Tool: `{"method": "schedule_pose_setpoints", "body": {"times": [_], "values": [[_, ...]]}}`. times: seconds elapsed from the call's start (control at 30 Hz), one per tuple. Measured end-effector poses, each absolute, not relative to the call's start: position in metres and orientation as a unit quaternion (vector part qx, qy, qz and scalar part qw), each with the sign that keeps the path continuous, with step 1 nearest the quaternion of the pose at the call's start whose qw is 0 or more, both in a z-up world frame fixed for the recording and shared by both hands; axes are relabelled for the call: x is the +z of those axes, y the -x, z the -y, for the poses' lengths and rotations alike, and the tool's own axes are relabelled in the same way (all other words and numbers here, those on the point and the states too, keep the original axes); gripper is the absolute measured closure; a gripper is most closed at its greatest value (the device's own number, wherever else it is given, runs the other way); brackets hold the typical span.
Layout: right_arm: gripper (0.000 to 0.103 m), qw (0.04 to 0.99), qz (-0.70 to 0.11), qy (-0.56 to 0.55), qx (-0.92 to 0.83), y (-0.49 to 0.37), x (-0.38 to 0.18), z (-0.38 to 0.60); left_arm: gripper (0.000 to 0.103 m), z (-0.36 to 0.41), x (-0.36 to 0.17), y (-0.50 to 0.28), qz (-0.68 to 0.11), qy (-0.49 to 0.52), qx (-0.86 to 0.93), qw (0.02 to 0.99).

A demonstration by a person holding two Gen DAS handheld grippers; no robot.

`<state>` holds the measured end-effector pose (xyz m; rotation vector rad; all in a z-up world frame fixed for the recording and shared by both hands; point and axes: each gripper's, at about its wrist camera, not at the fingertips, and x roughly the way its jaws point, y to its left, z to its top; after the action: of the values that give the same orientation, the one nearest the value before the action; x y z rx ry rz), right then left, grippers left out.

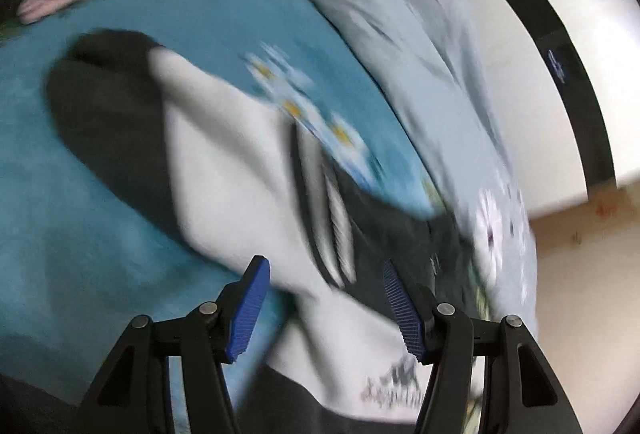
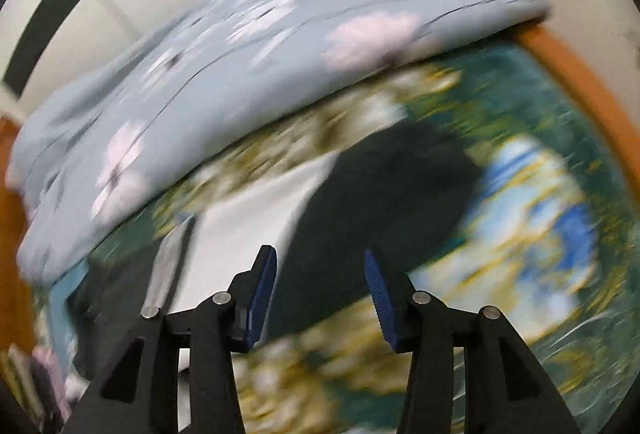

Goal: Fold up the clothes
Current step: 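Grasp the other black sleeve cuff with the left gripper and lift it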

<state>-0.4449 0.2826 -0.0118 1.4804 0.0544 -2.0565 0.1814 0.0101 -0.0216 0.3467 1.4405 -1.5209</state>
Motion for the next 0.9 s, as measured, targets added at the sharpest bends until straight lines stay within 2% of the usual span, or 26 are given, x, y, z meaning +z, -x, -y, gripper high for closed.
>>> {"method": "schedule_pose_setpoints", "body": {"times": [0.23, 0.5, 0.73, 0.83, 0.87, 0.9], "values": [[0.056, 0.418, -0.078, -0.594, -0.683, 0.335, -0.028, -0.192, 0.040, 0.007, -0.042, -0.336, -0.643, 0.021, -0.450, 0.620], [0.056, 0.463, -0.157, -0.583, -0.650, 0.263, -0.032, -0.159, 0.042, 0.032, -0.088, -0.380, -0.650, -0.037, -0.415, 0.636], [0.056, 0.448, -0.169, -0.585, -0.654, 0.256, -0.033, -0.159, 0.047, 0.058, -0.108, -0.386, -0.647, -0.054, -0.428, 0.629], [0.056, 0.442, -0.169, -0.587, -0.657, 0.255, -0.033, -0.159, 0.060, 0.067, -0.111, -0.389, -0.644, -0.066, -0.425, 0.632], [0.056, 0.441, -0.169, -0.588, -0.657, 0.254, -0.033, -0.160, 0.068, 0.070, -0.112, -0.391, -0.646, -0.070, -0.422, 0.632], [0.056, 0.439, -0.169, -0.588, -0.658, 0.254, -0.033, -0.160, 0.079, 0.071, -0.111, -0.393, -0.647, -0.068, -0.425, 0.630]]}}
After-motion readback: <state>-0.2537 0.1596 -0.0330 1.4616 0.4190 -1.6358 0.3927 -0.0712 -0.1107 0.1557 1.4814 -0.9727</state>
